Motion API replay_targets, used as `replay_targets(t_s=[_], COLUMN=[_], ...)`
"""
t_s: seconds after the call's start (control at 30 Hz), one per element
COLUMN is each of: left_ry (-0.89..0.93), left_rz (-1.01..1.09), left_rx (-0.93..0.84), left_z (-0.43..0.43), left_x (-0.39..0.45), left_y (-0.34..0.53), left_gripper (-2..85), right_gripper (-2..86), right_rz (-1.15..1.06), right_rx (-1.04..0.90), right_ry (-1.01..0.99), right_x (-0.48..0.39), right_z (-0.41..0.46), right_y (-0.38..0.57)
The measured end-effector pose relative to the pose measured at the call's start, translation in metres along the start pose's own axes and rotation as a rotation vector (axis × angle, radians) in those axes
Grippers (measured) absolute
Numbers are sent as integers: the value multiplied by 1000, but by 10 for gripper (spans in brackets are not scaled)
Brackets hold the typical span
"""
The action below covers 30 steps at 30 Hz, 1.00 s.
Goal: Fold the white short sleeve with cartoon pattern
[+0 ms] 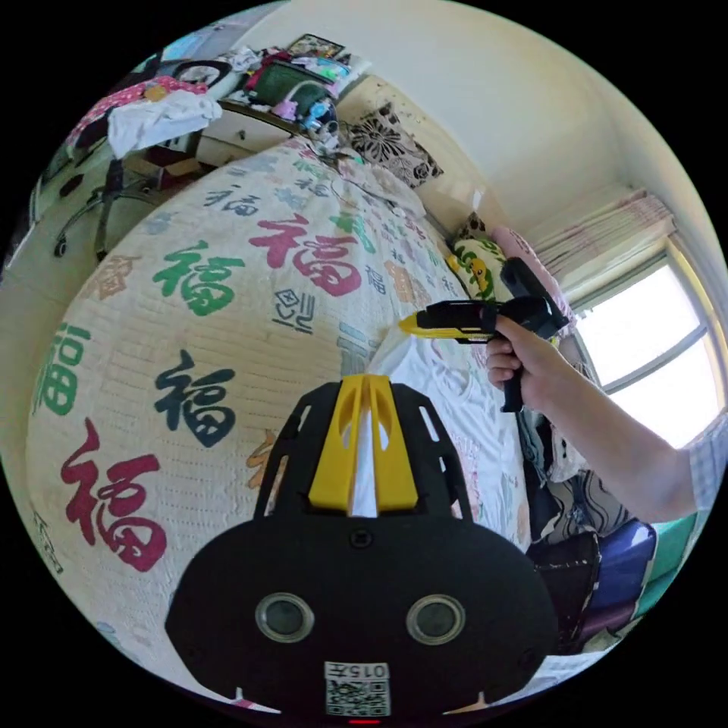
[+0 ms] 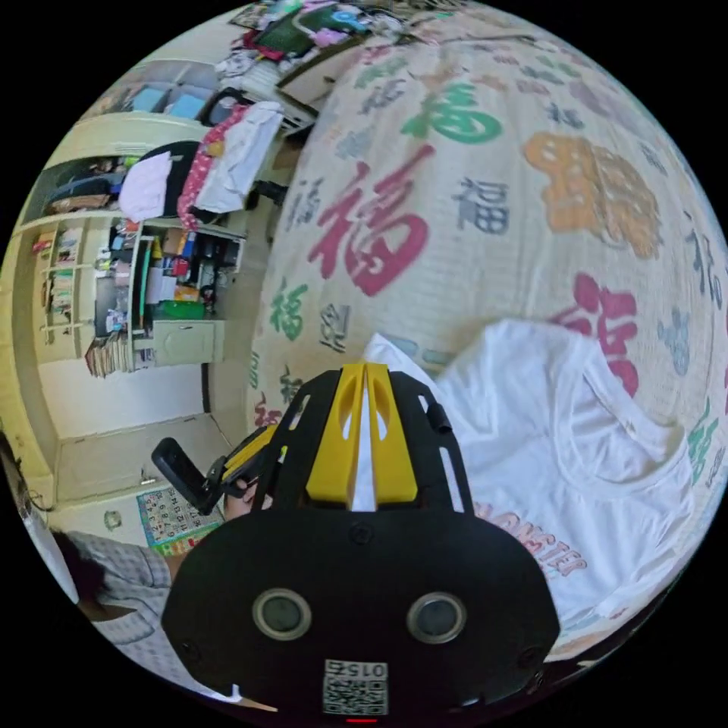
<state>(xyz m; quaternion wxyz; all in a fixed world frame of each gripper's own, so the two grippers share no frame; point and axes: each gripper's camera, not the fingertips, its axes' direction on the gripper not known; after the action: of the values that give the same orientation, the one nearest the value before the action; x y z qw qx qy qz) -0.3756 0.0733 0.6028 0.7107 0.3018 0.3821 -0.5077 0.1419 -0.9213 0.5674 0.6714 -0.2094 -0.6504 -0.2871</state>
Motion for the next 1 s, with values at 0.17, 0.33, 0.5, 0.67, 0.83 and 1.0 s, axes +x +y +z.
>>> replay_targets(t_s=[0.17,0.33,0.5,0.67,0.83,1.0], left_ry=[-124,-223,-217,-206,-153,-242], left_rz=[-146,-165,-183,-112,-130,-21], left_rx=[40,-60,-53,-194,-530,-708], left_z=[-32,-19,-44,-85,-98,-70], left_x=[-27,-29,-17,7,44,93], left_y=[12,36,57,112,209,273], left_gripper=[-5,9,50,62,75,86], right_gripper=[-1,16,27,3,14,76], right_rz=[-219,-371,-466,-487,-88,355], right_rx=[-77,-264,-61,6,-116,-235], right_ry=[69,445,374,132,192,238], right_x=[-69,-98,-100,-30,89,182], right_z=[58,117,39,-49,-53,-57], right_y=[-35,-41,0,140,307,476])
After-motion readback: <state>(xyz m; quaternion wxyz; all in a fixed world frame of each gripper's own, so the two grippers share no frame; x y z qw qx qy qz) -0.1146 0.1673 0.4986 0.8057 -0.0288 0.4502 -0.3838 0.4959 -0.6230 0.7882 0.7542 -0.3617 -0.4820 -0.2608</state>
